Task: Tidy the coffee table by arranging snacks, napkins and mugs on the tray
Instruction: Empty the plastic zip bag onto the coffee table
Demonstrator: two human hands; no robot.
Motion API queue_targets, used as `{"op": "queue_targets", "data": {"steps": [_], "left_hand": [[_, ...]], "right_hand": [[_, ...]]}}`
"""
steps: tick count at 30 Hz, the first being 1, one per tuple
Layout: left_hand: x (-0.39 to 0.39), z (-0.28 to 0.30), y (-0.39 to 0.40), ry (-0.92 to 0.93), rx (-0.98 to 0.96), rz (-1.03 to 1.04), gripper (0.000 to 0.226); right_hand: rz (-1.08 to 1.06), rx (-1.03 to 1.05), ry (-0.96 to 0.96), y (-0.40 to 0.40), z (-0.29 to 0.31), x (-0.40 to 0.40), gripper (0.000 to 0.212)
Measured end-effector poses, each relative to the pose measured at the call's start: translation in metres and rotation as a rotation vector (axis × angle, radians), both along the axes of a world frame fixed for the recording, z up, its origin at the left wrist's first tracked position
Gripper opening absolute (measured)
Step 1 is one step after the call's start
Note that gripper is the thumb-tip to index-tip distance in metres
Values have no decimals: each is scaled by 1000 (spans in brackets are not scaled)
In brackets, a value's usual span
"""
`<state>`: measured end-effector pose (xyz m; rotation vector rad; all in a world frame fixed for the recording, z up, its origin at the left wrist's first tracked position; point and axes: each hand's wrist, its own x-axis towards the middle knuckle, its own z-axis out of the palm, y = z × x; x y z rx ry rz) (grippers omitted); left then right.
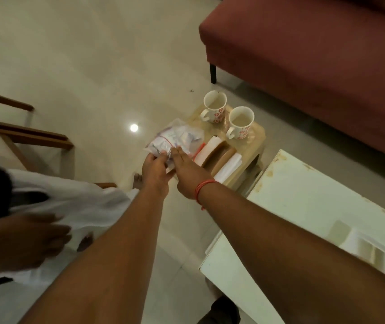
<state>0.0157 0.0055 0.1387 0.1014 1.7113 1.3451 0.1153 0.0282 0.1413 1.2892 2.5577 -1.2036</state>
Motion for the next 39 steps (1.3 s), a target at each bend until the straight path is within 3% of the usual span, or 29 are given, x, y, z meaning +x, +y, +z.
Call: {"op": "queue_targets", "data": {"steps": [7, 12, 20, 26, 30, 35, 39], "left_hand": [[95, 96, -43, -41, 56, -4, 17], [203, 156, -89, -84, 123, -116, 26], [396, 223, -166, -221, 165, -322, 36], [511, 266, -206, -431, 103, -522, 32], [560, 290, -221, -478, 101, -586, 32], [601, 315, -229, -542, 96, -628, 25], [619, 328, -229, -537, 81, -649, 23]], "right_hand": [[-33, 101, 68, -44, 90, 103, 82], [-76, 196, 81, -95, 154, 233, 79], [-426, 445, -141, -190, 206, 495, 76], [-751, 433, -295, -271, 227, 661, 77], [-819, 523, -247, -314, 246, 702, 67], [-771, 767, -87, -337, 273, 689, 31], [-724, 822, -55, -341, 284, 668, 38]]}}
